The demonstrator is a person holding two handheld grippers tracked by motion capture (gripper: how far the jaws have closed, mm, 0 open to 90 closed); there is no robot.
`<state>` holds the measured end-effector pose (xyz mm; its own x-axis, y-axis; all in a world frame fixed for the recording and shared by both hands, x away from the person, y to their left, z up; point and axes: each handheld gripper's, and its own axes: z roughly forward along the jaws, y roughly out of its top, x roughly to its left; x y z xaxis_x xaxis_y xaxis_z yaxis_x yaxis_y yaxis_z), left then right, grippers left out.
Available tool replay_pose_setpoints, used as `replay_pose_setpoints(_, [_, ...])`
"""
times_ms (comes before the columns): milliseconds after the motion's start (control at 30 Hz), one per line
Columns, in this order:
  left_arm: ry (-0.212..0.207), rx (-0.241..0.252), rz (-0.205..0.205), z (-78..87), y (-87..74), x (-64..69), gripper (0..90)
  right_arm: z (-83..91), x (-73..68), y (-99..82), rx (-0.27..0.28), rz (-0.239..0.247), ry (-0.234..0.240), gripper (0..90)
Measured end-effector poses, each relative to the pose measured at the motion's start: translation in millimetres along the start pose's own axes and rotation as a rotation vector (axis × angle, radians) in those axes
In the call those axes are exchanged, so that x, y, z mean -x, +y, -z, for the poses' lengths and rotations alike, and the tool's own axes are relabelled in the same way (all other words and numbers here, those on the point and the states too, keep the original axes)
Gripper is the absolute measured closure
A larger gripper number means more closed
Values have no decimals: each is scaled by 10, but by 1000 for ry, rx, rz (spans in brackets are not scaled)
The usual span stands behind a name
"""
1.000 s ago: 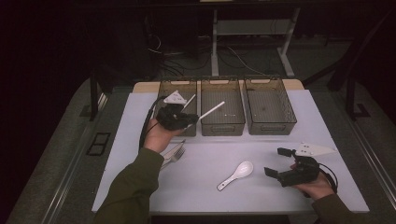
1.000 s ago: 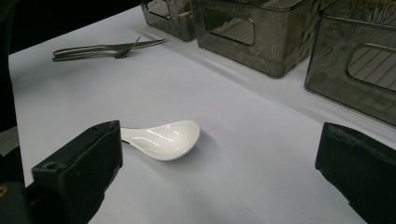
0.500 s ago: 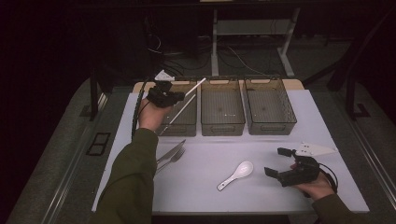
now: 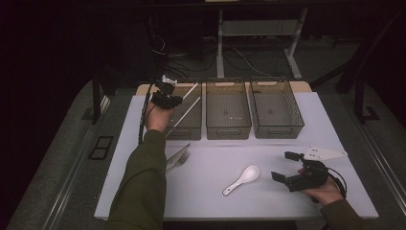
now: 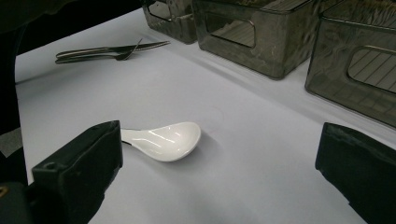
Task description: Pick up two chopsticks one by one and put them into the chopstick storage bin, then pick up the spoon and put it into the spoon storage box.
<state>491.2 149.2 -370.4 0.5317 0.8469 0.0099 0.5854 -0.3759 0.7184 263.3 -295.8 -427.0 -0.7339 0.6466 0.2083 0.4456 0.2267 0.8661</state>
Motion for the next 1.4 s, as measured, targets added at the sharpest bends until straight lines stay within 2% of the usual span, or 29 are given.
replay_pose_setpoints(167, [-4,-32,-1,-103,-20,22,839,0,5,2,3,-1,1,7])
replay_pose_setpoints(367, [-6,-39,-3,-163,-8,36,830,-6,11,5,6,-3,3,7])
replay_pose_setpoints(467, [-15,-7,2,-139,4,33,801,-6,7,5,5,-3,5,7])
replay_pose_setpoints(600, [-16,1,-10,-101,13,39,775,-4,7,4,4,-2,3,7])
replay_pose_setpoints(700, [-37,17,-7,-59,10,56,732,-2,4,0,0,-2,1,7])
replay_pose_setpoints(800, [-62,36,-24,15,14,85,691,-2,3,0,0,-3,0,7])
replay_pose_setpoints(967, [-112,95,-37,220,8,183,636,3,-10,-4,-1,2,1,7])
replay_pose_setpoints(1033, [-137,116,-30,293,-12,231,612,4,-13,-5,1,2,1,7])
replay_pose_setpoints(1100, [-189,147,-25,362,-52,284,580,6,-14,-6,1,5,2,7])
replay_pose_setpoints(1233, [-229,172,-57,478,-159,432,540,2,-11,-4,-1,4,3,7])
replay_pose_setpoints(1400, [-276,176,-93,592,-323,605,502,-4,-7,-4,-4,6,4,7])
